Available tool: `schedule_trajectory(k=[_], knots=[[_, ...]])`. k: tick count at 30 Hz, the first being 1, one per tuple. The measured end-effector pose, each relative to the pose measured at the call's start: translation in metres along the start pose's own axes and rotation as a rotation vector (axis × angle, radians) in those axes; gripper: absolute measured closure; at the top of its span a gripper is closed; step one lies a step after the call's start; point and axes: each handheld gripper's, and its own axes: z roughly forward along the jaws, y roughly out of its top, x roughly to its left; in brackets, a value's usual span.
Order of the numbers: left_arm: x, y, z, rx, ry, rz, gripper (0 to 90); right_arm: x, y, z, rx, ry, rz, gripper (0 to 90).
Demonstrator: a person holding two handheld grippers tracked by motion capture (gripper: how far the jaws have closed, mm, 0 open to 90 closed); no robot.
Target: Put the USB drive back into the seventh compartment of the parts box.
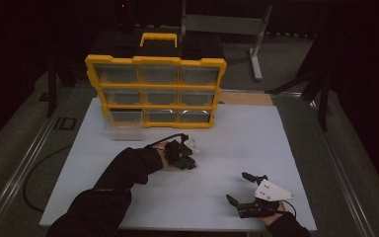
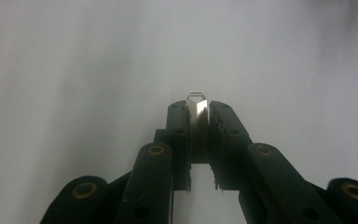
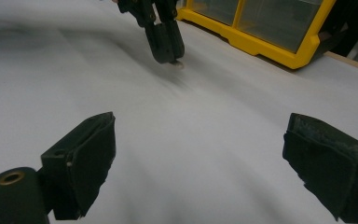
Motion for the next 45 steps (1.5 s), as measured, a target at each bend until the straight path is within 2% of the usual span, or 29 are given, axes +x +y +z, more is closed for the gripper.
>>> schedule_trajectory(k=[11,21,34,42,45], knots=[[-0.003,0.001,-0.019,-0.014,0.009,0.002,79.7,0.0,0.0,0.001,0.006,0.0,0.004,9.7],[-0.005,0.003,-0.036,-0.029,0.016,-0.013,79.7,0.0,0.0,0.001,-0.002,-0.009,0.005,9.7],[-0.004,0.001,-0.057,-0.033,0.054,-0.029,79.7,0.0,0.0,0.001,0.002,-0.006,0.002,9.7],[-0.002,-0.002,-0.066,-0.036,0.057,-0.044,79.7,0.0,0.001,0.001,-0.005,-0.009,-0.005,9.7],[-0.002,-0.003,-0.072,-0.04,0.07,-0.046,79.6,0.0,0.001,0.001,0.0,-0.006,-0.001,9.7]])
